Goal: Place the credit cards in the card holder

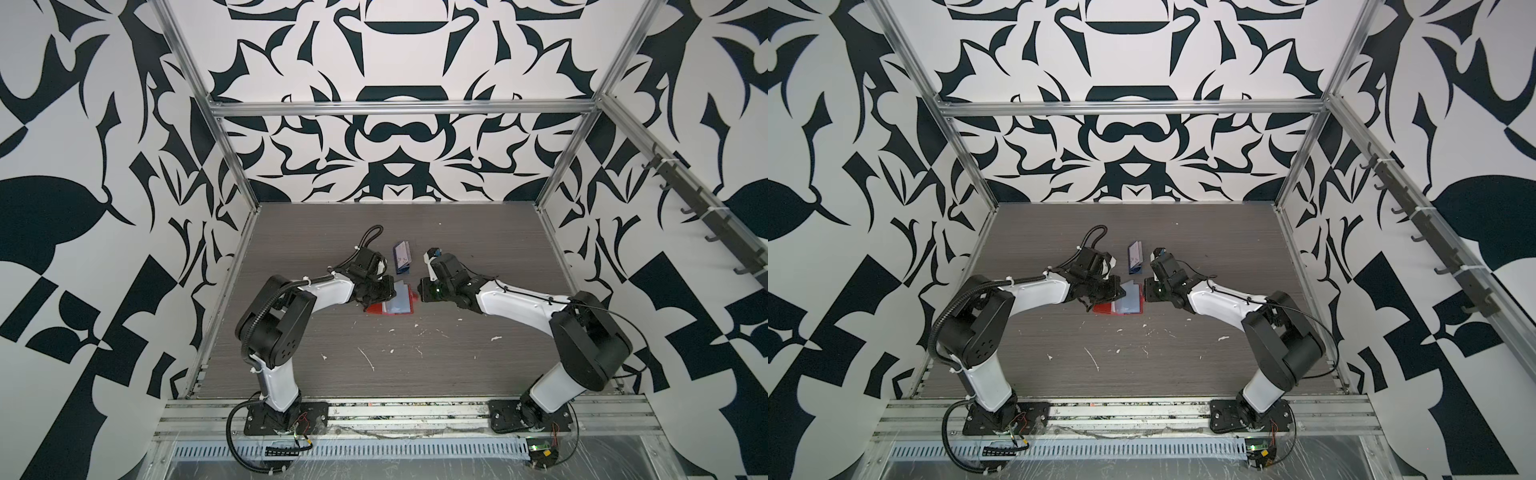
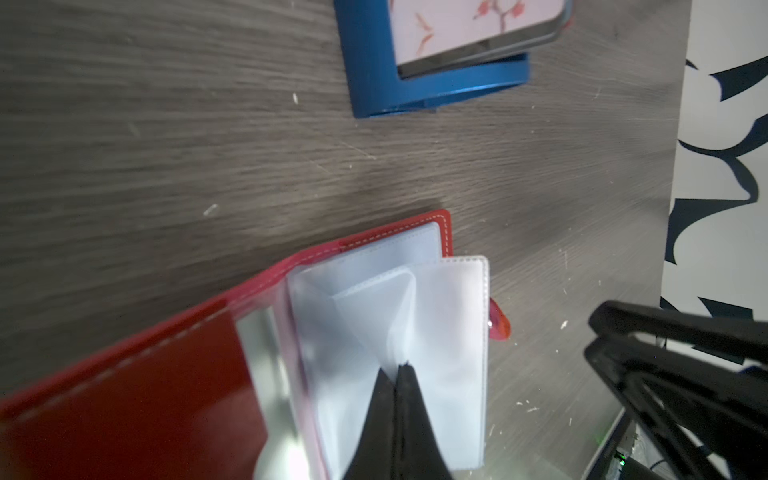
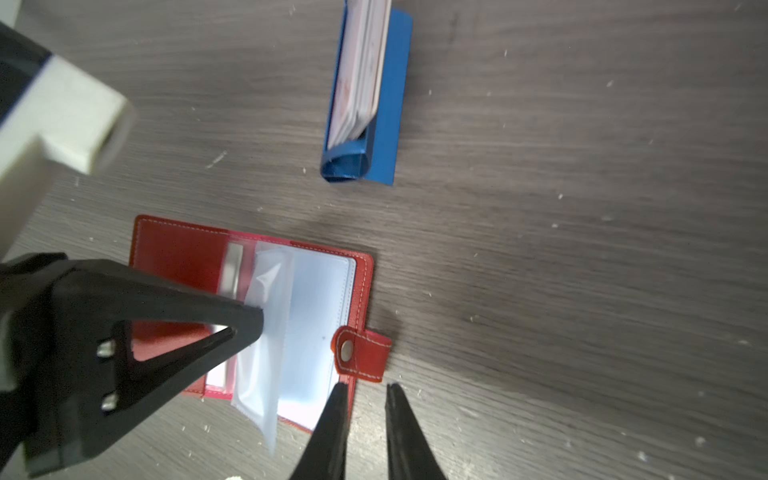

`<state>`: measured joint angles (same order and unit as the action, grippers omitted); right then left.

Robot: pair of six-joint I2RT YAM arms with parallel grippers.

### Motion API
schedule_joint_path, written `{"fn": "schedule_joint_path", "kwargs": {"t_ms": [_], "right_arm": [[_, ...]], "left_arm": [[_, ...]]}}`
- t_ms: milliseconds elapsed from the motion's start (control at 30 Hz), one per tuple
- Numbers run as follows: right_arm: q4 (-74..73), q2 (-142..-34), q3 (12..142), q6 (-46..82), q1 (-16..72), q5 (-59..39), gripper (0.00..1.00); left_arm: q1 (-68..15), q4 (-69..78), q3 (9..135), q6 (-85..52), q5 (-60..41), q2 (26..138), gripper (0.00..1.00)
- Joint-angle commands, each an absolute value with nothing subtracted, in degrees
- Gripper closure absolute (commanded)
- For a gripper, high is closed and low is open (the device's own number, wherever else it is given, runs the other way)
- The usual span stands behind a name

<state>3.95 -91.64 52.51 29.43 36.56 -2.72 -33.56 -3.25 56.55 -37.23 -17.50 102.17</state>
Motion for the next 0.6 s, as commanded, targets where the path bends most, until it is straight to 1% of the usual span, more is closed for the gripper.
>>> {"fn": "schedule_joint_path", "kwargs": {"t_ms": [0, 133, 200, 567], "right_arm": [[4.0, -91.0, 52.7, 27.7, 36.7, -5.5, 0.79], [1.6, -93.3, 53.4, 27.7, 37.0, -12.0, 0.88], [1.2, -94.7, 54.2, 27.8, 37.3, -13.8, 0.91], [-0.8, -101.4, 57.2, 29.7, 38.4, -17.2, 0.92]], "left_arm": [[-33.8, -3.0, 55.1, -36.7, -16.5, 99.8, 1.0], [-33.8, -2.8, 54.8, -36.7, -16.6, 99.6, 1.0], [-33.8, -2.7, 54.6, -36.8, -16.7, 99.6, 1.0], [-33.8, -2.0, 54.2, -36.9, -17.6, 99.6, 1.0]]}}
